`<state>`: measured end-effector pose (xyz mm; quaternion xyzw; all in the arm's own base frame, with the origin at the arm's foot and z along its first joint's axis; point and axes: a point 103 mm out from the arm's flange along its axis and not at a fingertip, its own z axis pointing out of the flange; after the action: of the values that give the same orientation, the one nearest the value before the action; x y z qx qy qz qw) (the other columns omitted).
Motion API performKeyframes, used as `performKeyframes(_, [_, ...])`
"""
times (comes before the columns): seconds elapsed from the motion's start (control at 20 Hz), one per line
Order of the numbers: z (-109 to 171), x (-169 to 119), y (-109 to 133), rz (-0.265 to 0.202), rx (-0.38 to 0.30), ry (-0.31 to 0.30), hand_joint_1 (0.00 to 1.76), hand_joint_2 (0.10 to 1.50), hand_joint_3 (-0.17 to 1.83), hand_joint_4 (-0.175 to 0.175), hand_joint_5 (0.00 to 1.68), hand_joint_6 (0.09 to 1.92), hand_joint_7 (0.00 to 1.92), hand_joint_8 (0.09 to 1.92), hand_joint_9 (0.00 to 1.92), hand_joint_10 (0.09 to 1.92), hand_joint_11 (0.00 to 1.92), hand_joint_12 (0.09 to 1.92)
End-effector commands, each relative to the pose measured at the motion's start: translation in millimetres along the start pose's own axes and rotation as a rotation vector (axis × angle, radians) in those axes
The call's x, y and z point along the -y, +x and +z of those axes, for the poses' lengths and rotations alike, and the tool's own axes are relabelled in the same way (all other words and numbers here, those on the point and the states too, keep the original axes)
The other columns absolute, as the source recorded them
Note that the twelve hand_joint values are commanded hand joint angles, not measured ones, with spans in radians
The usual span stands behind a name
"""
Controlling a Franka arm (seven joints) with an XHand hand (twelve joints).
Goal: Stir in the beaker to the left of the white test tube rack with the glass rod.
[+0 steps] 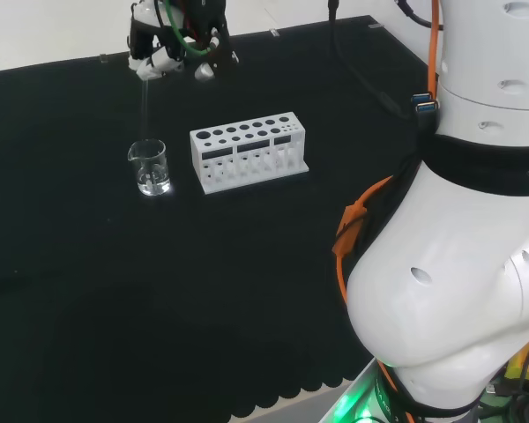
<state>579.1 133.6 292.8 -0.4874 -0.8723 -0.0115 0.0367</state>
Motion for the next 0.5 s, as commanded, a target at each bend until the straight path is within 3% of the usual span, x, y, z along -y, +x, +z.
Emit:
performKeyframes(0.05, [0, 18, -9, 0.024, 0.015, 0.008, 1.32, 1.04, -0.17, -0.175, 1.35, 0.37, 1.4, 0.38, 1.83, 0.37, 1.73, 0.48])
performKeyframes(0.5, [2, 48, 20, -0.005, 0.037, 0.029, 1.32, 1.04, -0.17, -0.175, 1.35, 0.37, 1.4, 0.37, 1.83, 0.37, 1.73, 0.49])
